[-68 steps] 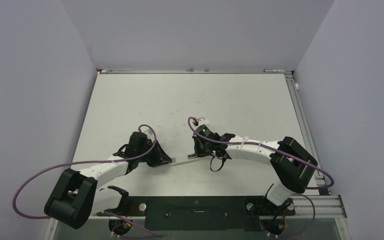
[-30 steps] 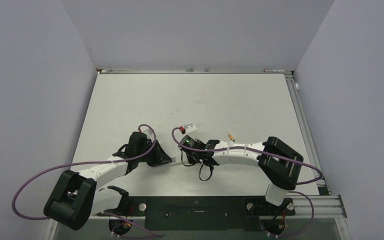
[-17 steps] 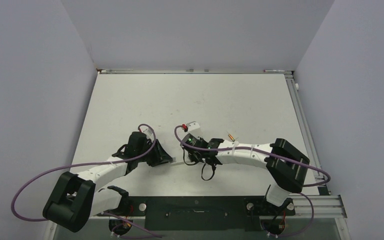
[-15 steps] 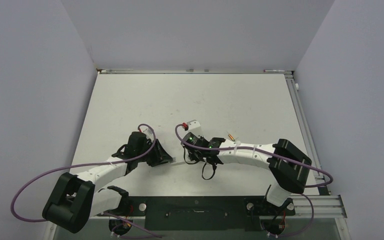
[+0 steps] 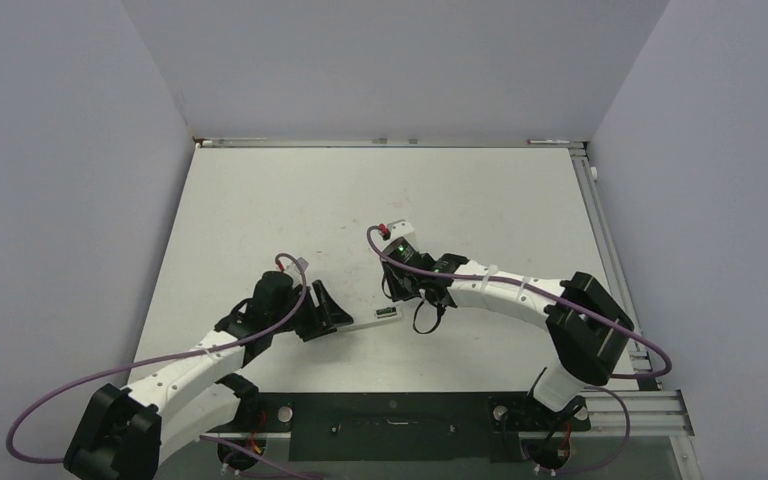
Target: Load the batteries into the remote control
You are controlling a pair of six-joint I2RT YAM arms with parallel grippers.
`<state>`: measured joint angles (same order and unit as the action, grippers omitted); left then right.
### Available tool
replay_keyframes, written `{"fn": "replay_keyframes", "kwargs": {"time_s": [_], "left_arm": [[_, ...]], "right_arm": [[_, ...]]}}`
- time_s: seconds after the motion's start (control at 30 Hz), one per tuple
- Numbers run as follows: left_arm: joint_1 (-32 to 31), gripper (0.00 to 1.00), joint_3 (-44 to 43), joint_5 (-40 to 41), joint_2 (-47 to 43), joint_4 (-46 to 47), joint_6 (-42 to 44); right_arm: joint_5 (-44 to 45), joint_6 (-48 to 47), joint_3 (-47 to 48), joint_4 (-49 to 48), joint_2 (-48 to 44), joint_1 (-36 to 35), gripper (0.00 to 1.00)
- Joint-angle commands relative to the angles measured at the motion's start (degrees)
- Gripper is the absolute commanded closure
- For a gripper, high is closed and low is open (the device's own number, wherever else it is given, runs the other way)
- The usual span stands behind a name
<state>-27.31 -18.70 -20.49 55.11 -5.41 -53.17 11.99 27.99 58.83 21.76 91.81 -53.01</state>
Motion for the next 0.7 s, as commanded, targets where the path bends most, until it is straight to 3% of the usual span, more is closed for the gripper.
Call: {"fn": "replay_keyframes", "kwargs": {"time_s": [0.0,0.33,0.67], "left_arm": [[-4.8,0.43,1.8,3.0,-2.8,0.4,-6.1],[-8.7,0.42,3.7,4.5,2.0,8.6,-10.2],[-9.2,0.43,1.8,6.3,10.7,13.3,-8.9]], "right_arm": [[-5.0,-2.8,3.0,-2.0,2.2,1.9,0.67],[-10.5,-4.0,4.9,-2.8,7.4,4.7,0.83],[-13.8,-4.9,4.3,-2.1,9.3,4.9,0.90]]}}
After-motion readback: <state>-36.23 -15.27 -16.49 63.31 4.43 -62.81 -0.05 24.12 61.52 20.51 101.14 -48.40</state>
